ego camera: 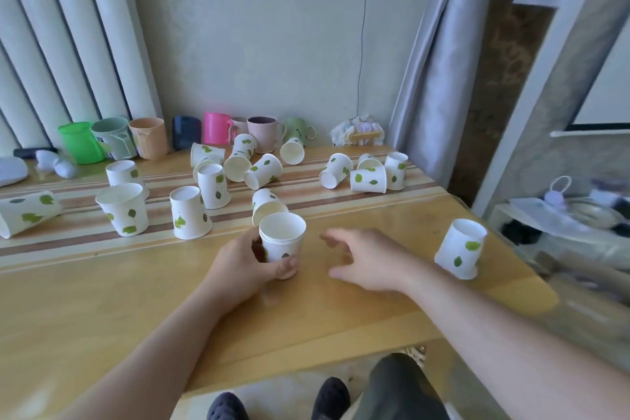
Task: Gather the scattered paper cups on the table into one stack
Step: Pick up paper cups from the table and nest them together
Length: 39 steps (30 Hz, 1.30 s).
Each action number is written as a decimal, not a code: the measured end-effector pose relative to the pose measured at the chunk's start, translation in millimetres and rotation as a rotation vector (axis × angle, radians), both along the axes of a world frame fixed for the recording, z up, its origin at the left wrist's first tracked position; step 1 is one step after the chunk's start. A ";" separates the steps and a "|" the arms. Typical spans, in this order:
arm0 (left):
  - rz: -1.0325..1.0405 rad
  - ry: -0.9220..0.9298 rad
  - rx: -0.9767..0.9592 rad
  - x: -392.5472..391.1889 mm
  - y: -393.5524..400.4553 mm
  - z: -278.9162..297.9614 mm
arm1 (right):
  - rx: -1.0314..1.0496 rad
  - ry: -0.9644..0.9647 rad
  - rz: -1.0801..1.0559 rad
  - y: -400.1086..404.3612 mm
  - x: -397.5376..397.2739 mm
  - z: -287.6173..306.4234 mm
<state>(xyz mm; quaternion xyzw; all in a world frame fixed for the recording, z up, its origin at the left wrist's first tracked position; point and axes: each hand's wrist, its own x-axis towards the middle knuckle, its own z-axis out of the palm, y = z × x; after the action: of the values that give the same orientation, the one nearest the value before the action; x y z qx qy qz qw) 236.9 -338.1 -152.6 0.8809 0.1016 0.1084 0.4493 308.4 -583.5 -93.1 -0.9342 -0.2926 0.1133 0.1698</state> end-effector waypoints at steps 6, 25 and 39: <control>-0.150 0.046 0.104 23.9 -61.6 16.2 | -0.413 -0.377 -0.203 -92.6 27.2 69.5; -0.178 -0.022 0.083 56.1 -142.8 6.7 | 0.024 -0.088 -0.571 -166.4 36.4 -9.9; 0.088 -0.030 0.274 -22.5 31.0 20.9 | 1.239 0.476 -0.098 83.1 9.3 5.8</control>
<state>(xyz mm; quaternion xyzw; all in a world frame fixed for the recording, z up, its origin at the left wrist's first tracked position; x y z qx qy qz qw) 214.3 -307.1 -131.7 0.9270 0.1178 0.1540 0.3210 317.7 -500.5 -87.3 -0.6255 -0.2151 0.1195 0.7404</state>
